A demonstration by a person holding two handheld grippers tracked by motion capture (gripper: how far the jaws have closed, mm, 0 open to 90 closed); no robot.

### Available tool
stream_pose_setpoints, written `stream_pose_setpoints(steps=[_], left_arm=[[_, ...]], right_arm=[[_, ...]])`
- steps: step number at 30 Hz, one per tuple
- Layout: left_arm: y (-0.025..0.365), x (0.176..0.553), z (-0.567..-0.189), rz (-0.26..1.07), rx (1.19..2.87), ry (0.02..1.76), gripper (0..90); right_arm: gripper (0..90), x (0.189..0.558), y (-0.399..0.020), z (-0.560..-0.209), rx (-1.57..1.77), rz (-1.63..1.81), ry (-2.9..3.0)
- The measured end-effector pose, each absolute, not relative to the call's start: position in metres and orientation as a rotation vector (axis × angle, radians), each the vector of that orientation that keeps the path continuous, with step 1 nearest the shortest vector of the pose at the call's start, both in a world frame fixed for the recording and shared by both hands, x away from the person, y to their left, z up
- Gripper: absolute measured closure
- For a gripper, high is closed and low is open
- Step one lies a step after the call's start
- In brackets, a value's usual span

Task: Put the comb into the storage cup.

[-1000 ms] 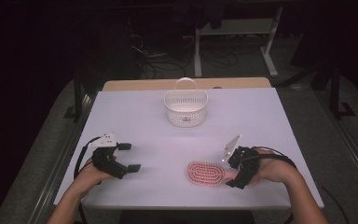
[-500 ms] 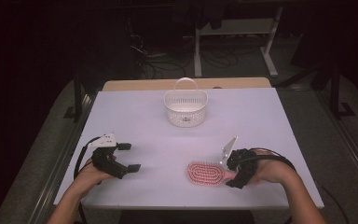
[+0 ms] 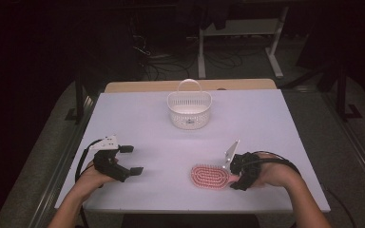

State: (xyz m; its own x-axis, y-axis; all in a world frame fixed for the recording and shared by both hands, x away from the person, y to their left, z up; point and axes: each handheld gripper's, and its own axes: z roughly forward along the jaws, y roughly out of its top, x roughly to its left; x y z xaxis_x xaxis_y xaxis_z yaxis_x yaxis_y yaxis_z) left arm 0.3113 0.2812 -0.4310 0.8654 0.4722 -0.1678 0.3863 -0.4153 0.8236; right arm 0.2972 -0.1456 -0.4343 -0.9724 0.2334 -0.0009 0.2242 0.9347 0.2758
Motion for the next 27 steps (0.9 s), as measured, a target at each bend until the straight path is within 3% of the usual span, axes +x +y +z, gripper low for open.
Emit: stream_pose_setpoints(steps=[27], left_arm=[[0.2815,0.3112,-0.4304,0.114,2.054,0.622,0.0]], right_arm=[[65.0,0.299,-0.1384,-0.4364,0.341,0.373,3.081]])
